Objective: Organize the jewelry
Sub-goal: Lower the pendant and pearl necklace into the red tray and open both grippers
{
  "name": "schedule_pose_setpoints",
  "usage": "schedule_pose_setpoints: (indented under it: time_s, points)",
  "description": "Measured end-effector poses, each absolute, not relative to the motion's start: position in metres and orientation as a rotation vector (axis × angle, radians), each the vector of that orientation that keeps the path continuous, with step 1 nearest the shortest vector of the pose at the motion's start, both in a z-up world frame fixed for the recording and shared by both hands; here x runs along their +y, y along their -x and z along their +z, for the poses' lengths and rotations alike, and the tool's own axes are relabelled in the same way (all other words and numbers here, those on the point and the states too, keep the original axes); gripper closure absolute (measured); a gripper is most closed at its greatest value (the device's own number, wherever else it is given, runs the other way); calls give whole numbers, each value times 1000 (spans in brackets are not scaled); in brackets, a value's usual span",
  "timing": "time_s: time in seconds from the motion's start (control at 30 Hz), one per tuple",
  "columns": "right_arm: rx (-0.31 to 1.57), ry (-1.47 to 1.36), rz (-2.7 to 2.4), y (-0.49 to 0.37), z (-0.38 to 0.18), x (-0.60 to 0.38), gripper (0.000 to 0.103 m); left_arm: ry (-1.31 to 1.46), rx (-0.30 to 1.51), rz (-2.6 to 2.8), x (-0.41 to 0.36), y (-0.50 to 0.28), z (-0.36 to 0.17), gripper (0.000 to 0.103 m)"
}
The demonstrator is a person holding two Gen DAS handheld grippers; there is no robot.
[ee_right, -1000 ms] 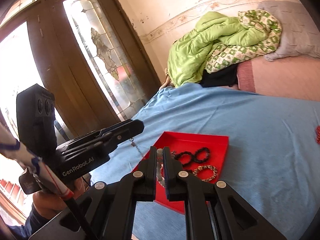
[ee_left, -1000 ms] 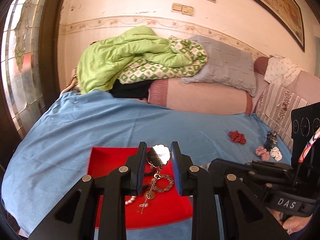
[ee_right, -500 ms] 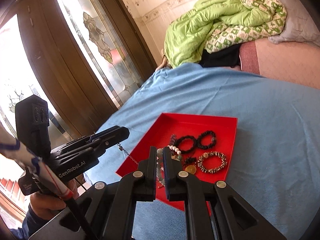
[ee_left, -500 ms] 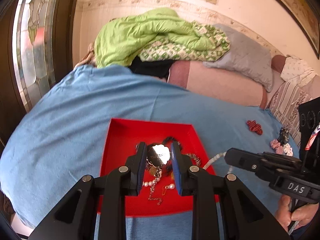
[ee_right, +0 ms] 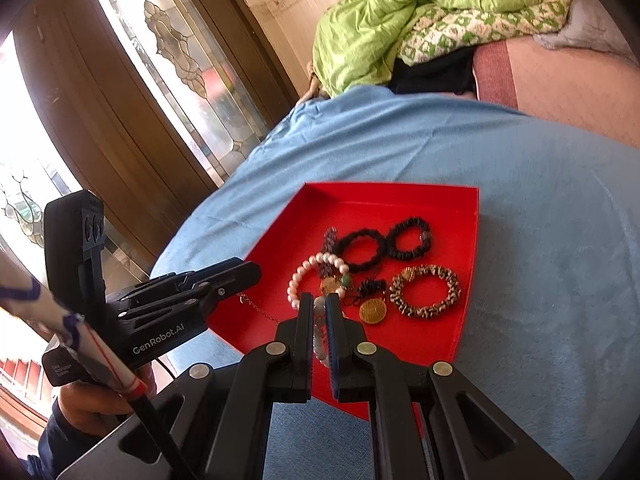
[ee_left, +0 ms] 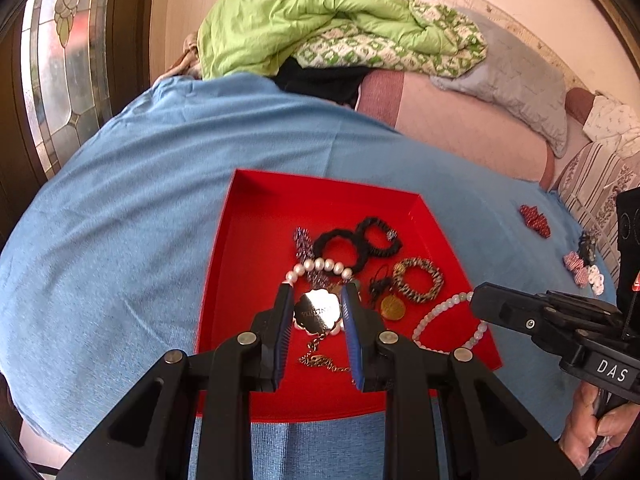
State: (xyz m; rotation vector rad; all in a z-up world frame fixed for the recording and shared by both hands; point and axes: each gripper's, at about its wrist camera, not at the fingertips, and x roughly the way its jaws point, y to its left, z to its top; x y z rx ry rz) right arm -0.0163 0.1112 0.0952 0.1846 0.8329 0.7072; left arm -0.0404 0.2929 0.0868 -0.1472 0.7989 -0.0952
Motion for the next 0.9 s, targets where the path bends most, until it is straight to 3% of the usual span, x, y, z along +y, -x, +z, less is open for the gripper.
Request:
schedule_pose_setpoints:
  time_s: [0.9]
  points:
    - [967,-107,596,0,37,115,96,87,929,-59,292,19,43,80]
